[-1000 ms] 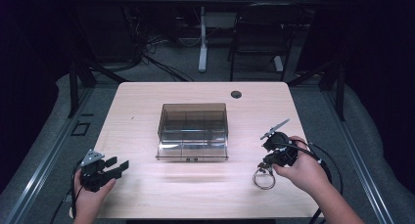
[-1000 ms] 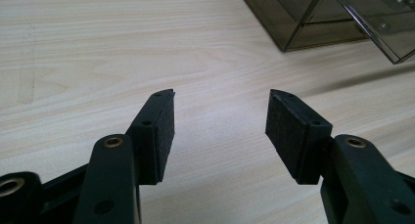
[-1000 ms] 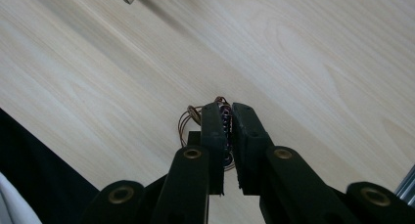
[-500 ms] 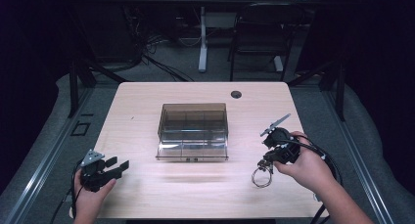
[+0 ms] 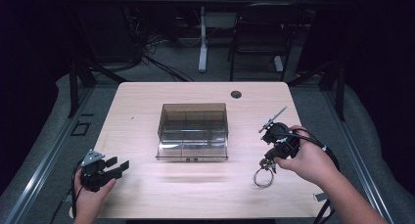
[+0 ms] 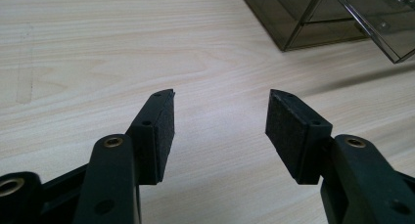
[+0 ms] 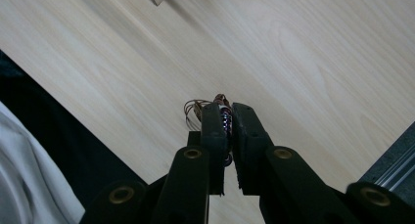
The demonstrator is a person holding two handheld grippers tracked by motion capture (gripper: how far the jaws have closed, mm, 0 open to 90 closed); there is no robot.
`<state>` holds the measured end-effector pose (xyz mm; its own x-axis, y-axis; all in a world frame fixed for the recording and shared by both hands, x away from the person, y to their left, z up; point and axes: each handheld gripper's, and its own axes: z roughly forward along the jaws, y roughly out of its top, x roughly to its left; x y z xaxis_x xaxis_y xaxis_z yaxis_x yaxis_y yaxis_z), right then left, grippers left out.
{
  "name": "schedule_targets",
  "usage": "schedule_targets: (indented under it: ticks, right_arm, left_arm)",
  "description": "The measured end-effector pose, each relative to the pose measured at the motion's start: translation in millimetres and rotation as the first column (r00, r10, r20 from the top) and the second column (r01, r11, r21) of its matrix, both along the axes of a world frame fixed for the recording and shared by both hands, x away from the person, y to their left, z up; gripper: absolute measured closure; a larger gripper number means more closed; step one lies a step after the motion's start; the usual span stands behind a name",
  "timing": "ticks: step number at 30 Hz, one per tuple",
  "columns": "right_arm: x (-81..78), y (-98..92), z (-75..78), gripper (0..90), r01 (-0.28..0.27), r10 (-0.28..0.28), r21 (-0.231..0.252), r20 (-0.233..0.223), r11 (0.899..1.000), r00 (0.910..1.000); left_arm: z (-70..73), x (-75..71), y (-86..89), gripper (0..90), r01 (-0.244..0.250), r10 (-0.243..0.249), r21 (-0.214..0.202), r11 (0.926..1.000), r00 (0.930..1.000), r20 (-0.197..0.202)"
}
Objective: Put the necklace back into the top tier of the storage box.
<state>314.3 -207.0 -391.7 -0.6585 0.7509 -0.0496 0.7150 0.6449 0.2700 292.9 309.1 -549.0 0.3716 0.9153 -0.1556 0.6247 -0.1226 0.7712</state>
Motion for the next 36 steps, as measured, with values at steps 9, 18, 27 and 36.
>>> schedule_targets:
  ticks: [9, 18, 27, 36]
  right_arm:
    - [4.1, 6.1, 5.5, 84.8, -0.038, 0.036, -0.058, -0.034, 0.998, 0.9988]
    - [10.4, 20.7, 16.7, 84.8, -0.067, 0.064, -0.097, -0.036, 0.993, 0.9973]
    - [18.3, 34.7, 28.7, 84.8, -0.093, 0.088, -0.105, -0.046, 0.99, 0.9951]
    - [25.5, 47.1, 49.6, 84.8, -0.111, 0.107, -0.11, -0.035, 0.988, 0.9936]
  left_arm:
    - [-0.3, 0.3, -0.3, 44.6, -0.002, 0.002, 0.0, 1.0, 1.0, -0.001]
    - [-0.3, 0.5, -0.1, 44.6, 0.0, 0.0, 0.002, 1.0, 1.0, -0.001]
    - [-0.2, 0.3, 0.2, 44.6, -0.001, 0.001, -0.005, 1.0, 1.0, 0.0]
    - [-0.3, 0.6, -0.2, 44.6, 0.0, 0.0, -0.001, 1.0, 1.0, -0.002]
